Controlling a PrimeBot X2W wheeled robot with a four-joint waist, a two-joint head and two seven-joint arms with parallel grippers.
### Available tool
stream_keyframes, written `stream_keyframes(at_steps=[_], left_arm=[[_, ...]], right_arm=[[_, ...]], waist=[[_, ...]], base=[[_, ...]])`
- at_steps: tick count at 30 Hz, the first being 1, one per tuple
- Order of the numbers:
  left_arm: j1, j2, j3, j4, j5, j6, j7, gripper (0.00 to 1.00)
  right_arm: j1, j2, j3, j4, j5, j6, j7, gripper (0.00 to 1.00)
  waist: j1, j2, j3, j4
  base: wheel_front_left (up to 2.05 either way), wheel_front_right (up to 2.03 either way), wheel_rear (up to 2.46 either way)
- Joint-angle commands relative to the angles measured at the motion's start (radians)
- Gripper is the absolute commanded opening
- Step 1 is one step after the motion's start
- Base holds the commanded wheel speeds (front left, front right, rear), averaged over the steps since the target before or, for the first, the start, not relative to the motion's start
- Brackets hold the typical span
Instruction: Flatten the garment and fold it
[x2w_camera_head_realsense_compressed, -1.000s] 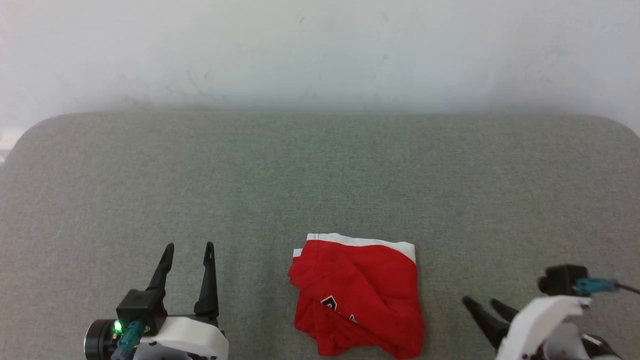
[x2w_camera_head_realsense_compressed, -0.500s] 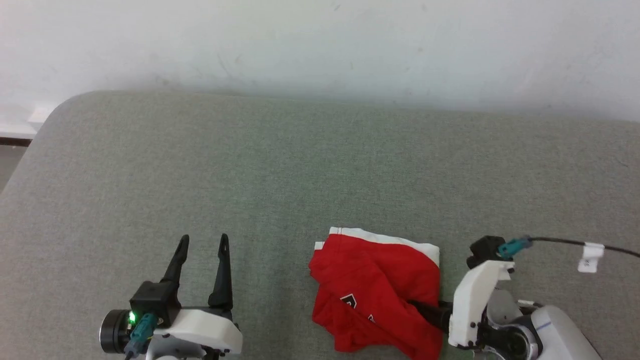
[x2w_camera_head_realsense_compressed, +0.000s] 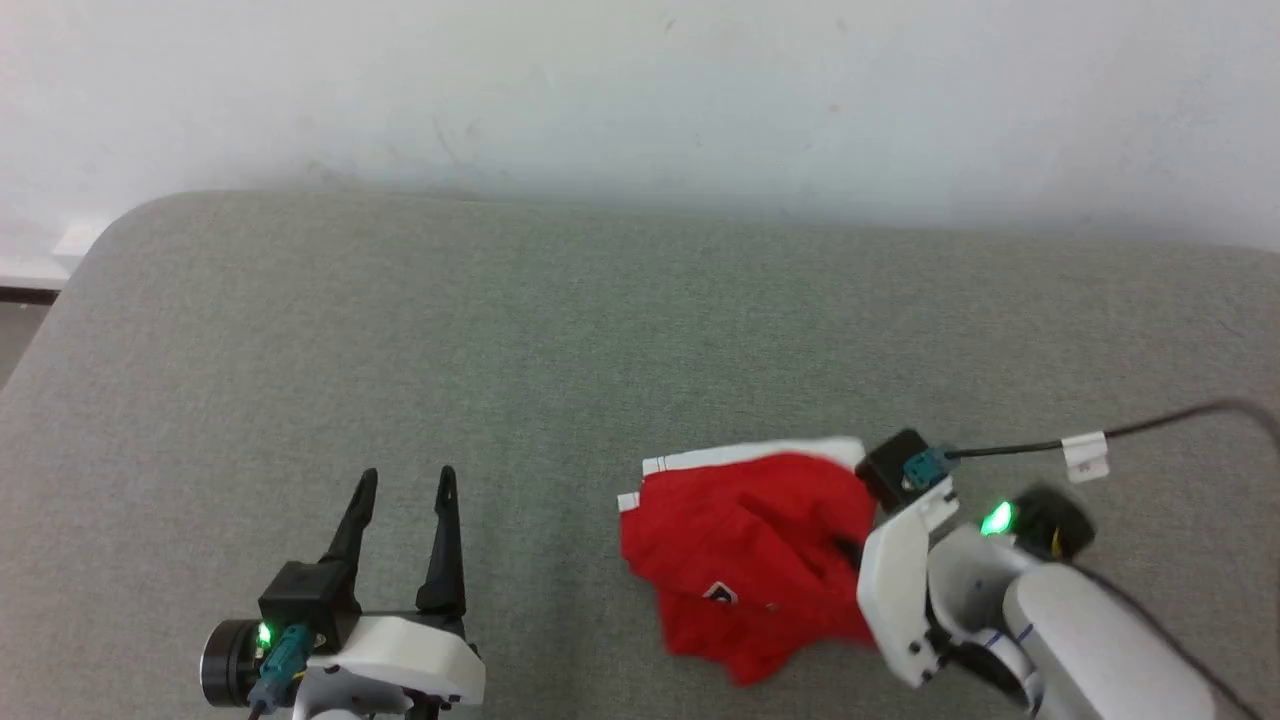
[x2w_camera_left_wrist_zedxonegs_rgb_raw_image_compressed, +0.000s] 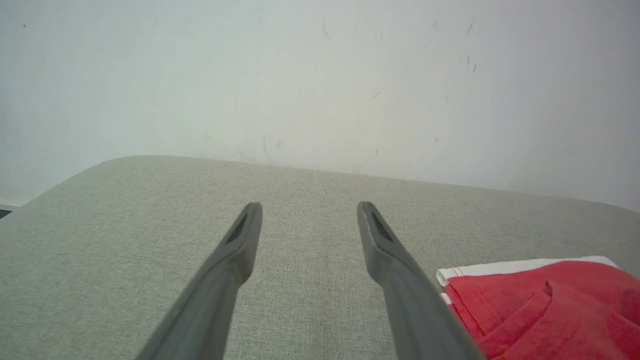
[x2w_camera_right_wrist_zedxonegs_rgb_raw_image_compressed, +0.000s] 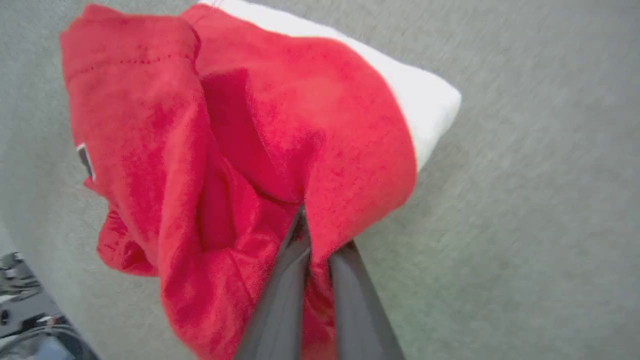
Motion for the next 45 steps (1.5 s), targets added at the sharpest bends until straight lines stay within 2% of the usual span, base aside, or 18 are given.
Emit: stream_keyframes(at_steps=[1, 3, 7, 11, 17, 22, 27, 33, 39, 40, 41, 42, 45], left_arm=[[-0.002, -0.002, 0.004, -0.001, 0.01, -0.003, -0.005, 1.0], [-0.001, -0.004, 0.004, -0.005, 0.011, -0.003, -0.005, 1.0], [0.003, -0.006, 0.008, -0.01, 0.01, -0.002, -0.005, 1.0], [0.011, -0.009, 0.015, -0.015, 0.009, -0.001, -0.005, 1.0], [0.007, -0.011, 0.022, -0.025, 0.017, -0.004, -0.005, 1.0], [-0.019, -0.01, 0.021, -0.039, 0.031, -0.01, -0.005, 1.0], [-0.075, -0.008, 0.004, -0.058, 0.053, -0.021, -0.005, 1.0], [-0.156, -0.005, -0.022, -0.071, 0.079, -0.033, -0.005, 1.0], [-0.203, -0.006, -0.039, -0.078, 0.089, -0.039, -0.005, 1.0], [-0.206, -0.007, -0.039, -0.078, 0.089, -0.037, -0.005, 1.0], [-0.208, -0.007, -0.039, -0.077, 0.087, -0.036, -0.005, 1.0], [-0.209, -0.008, -0.039, -0.076, 0.086, -0.034, -0.005, 1.0], [-0.206, -0.01, -0.037, -0.07, 0.079, -0.03, -0.005, 1.0]], right_arm=[[-0.047, -0.045, 0.034, -0.046, -0.087, -0.002, -0.038, 0.0], [-0.071, -0.088, 0.071, -0.105, -0.183, -0.002, -0.077, 0.0], [-0.081, -0.128, 0.097, -0.19, -0.264, -0.002, -0.111, 0.0], [-0.044, -0.167, 0.089, -0.257, -0.263, -0.002, -0.094, 0.0], [0.014, -0.217, 0.015, -0.259, -0.226, -0.002, -0.084, 0.0], [0.021, -0.25, -0.047, -0.194, -0.199, -0.002, -0.124, 0.0], [0.003, -0.308, -0.114, -0.079, -0.164, -0.002, -0.164, 0.0], [-0.071, -0.385, -0.179, 0.086, -0.179, -0.002, -0.293, 0.0], [-0.152, -0.392, -0.263, 0.25, -0.25, -0.002, -0.493, 0.0], [-0.16, -0.381, -0.279, 0.275, -0.264, -0.002, -0.521, 0.29], [-0.164, -0.369, -0.296, 0.298, -0.277, -0.002, -0.549, 0.7], [-0.168, -0.36, -0.31, 0.321, -0.296, -0.002, -0.579, 1.0], [-0.173, -0.328, -0.377, 0.398, -0.345, -0.002, -0.656, 1.0]], waist=[[-0.0001, 0.0, -0.006, -0.017], [-0.0001, 0.0, -0.006, -0.031], [-0.0001, 0.0, -0.004, -0.059], [-0.0001, 0.0, 0.001, -0.11], [-0.0001, 0.0, 0.025, -0.205], [-0.0001, 0.0, 0.078, -0.281], [-0.0001, 0.0, 0.166, -0.323], [-0.0001, 0.0, 0.275, -0.323], [-0.0001, 0.0, 0.328, -0.296], [-0.0001, 0.0, 0.33, -0.293], [-0.0001, 0.0, 0.332, -0.29], [-0.0001, 0.0, 0.332, -0.287], [-0.0001, 0.0, 0.323, -0.278]], base=[[0.0, 0.0, 0.0], [0.0, 0.0, 0.0], [0.0, 0.0, 0.0], [0.0, 0.0, 0.0], [0.0, 0.0, 0.0], [0.0, 0.0, 0.0], [0.0, 0.0, 0.0], [0.0, 0.0, 0.0], [0.0, 0.0, 0.0], [0.0, 0.0, 0.0], [0.0, 0.0, 0.0], [0.0, 0.0, 0.0], [0.0, 0.0, 0.0]])
